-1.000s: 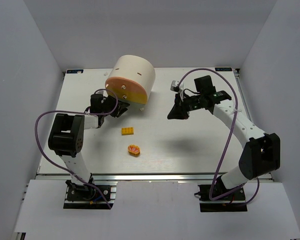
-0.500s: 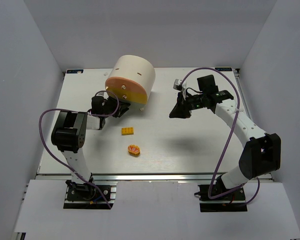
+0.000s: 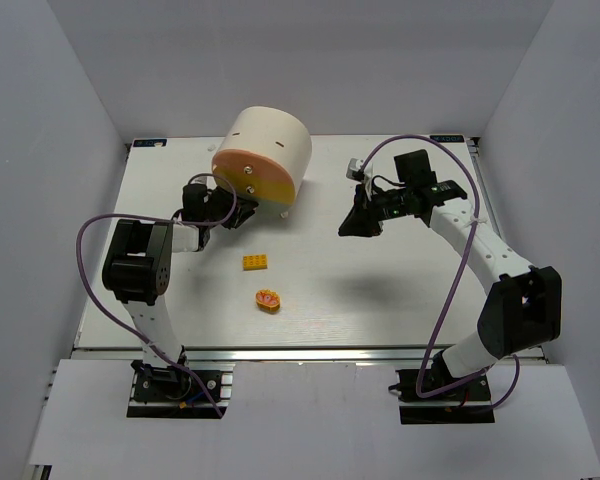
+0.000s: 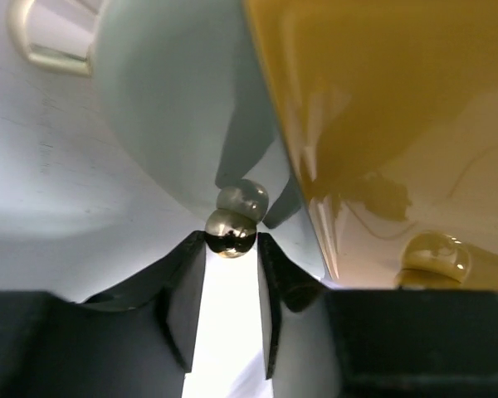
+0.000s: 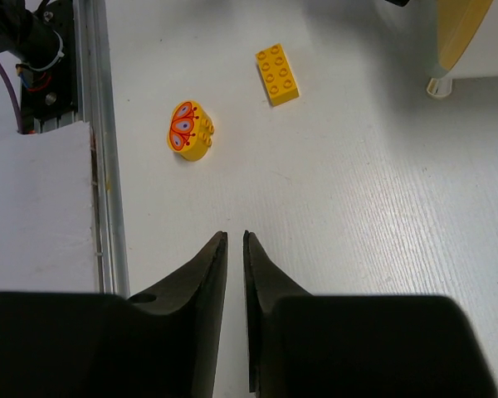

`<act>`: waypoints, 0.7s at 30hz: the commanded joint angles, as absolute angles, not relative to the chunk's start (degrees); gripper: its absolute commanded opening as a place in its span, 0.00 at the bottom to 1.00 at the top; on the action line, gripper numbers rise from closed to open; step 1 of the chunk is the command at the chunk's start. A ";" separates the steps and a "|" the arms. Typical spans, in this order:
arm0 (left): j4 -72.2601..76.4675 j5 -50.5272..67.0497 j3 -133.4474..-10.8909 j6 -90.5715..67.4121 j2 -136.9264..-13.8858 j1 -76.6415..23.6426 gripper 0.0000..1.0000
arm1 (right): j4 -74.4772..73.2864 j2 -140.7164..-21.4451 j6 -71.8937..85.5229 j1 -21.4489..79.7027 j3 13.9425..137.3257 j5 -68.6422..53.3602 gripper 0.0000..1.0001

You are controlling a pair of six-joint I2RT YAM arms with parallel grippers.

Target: Sort the legos into containers by color

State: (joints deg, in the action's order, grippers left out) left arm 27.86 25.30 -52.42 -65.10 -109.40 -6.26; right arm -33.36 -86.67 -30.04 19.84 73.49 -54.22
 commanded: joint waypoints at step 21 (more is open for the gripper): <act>19.95 24.61 -41.67 -54.76 -94.23 -5.27 0.19 | -44.91 -90.00 -43.32 21.27 76.81 -61.00 0.34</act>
